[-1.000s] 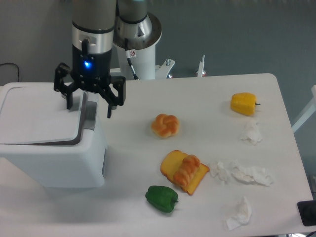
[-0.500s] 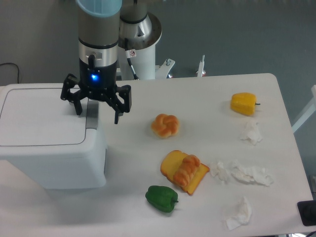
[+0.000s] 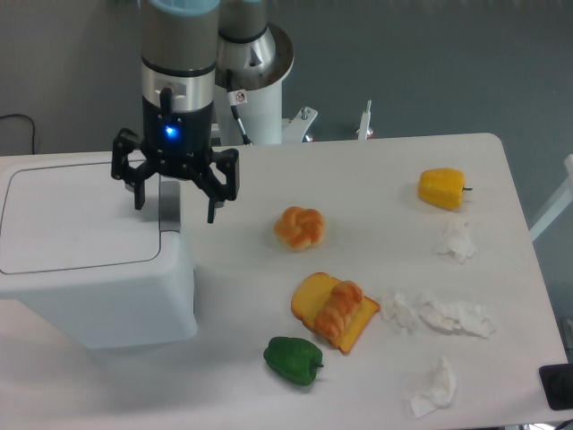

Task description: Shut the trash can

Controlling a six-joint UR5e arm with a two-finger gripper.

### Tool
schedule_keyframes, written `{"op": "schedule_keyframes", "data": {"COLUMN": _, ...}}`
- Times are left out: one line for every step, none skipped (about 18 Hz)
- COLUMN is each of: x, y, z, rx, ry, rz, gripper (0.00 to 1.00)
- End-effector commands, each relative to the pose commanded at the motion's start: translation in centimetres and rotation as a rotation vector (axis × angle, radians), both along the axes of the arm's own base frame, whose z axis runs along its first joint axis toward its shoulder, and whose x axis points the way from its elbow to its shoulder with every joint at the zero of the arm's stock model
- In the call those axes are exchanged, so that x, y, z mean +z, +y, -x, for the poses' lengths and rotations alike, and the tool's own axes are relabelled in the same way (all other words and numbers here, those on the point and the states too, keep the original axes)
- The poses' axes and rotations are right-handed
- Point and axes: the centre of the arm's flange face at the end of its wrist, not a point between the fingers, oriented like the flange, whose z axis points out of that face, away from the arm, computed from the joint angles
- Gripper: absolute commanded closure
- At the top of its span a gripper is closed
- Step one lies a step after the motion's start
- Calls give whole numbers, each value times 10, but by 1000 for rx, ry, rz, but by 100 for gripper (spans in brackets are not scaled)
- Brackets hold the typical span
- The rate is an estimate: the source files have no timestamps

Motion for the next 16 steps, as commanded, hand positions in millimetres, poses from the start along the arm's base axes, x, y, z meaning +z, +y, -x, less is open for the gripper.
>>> {"op": "schedule_keyframes", "data": {"x": -3, "y": -10, "z": 17, "rx": -2, "ry": 11, "rz": 9, "gripper": 0}}
{"op": "schedule_keyframes", "data": {"x": -6, "y": -20, "z": 34, "rx": -16, "ry": 28, "rz": 19, "gripper": 0}}
{"op": "schedule_keyframes", "data": {"x": -9, "y": -29, "z": 51, "rx": -26, "ry": 44, "rz": 28, "gripper": 0}}
{"op": "schedule_keyframes", "data": {"x": -14, "y": -40, "z": 71, "rx": -29, "ry": 56, "rz": 39, "gripper": 0}}
{"op": "schedule_keyframes", "data": {"x": -23, "y": -51, "z": 93, "rx": -36, "ry": 61, "rz": 54, "gripper": 0}}
{"op": "schedule_keyframes", "data": {"x": -32, "y": -60, "z": 111, "rx": -50, "ry": 65, "rz": 69, "gripper": 0}}
{"op": "schedule_keyframes", "data": {"x": -40, "y": -71, "z": 130, "rx": -60, "ry": 70, "rz": 83, "gripper": 0}}
{"op": "schedule_keyframes", "data": {"x": -47, "y": -85, "z": 149, "rx": -65, "ry": 76, "rz": 94, "gripper": 0}}
{"op": "schedule_keyframes", "data": {"x": -56, "y": -96, "z": 168, "rx": -82, "ry": 83, "rz": 114, "gripper": 0}}
{"op": "schedule_keyframes", "data": {"x": -65, "y": -105, "z": 184, "rx": -114, "ry": 100, "rz": 148, "gripper": 0}}
{"op": "schedule_keyframes", "data": {"x": -76, "y": -113, "z": 196, "rx": -157, "ry": 117, "rz": 196, "gripper": 0}}
{"op": "schedule_keyframes", "data": {"x": -86, "y": -119, "z": 205, "rx": -209, "ry": 135, "rz": 246, "gripper": 0}}
{"op": "schedule_keyframes", "data": {"x": -102, "y": -125, "z": 218, "rx": -259, "ry": 138, "rz": 294, "gripper": 0}}
{"op": "schedule_keyframes", "data": {"x": -115, "y": -131, "z": 230, "rx": -302, "ry": 138, "rz": 332, "gripper": 0}}
{"op": "schedule_keyframes", "data": {"x": -127, "y": -136, "z": 242, "rx": -343, "ry": 139, "rz": 364, "gripper": 0}}
{"op": "schedule_keyframes", "data": {"x": -141, "y": -142, "z": 255, "rx": -371, "ry": 132, "rz": 400, "gripper": 0}}
